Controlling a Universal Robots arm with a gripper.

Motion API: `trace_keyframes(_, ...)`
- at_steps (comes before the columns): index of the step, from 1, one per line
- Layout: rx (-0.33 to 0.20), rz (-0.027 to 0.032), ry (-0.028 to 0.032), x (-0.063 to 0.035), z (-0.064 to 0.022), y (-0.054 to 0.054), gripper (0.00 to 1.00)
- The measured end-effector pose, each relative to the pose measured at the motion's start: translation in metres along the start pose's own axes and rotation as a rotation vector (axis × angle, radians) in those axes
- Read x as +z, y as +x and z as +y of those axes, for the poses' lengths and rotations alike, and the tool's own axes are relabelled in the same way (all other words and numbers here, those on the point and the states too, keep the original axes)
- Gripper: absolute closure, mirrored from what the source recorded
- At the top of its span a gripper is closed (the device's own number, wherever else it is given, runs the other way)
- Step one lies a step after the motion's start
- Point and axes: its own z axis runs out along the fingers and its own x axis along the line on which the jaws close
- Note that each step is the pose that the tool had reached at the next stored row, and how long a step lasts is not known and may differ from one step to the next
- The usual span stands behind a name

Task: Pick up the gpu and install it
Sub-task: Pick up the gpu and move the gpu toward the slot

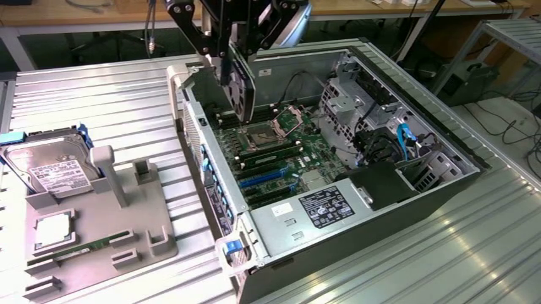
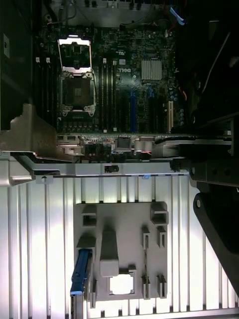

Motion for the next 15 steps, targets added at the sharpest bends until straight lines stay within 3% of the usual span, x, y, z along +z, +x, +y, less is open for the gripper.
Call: trace_keyframes(15,0.000,0.0000,0.0000,0.0001,0.0001,-0.0095,0.73)
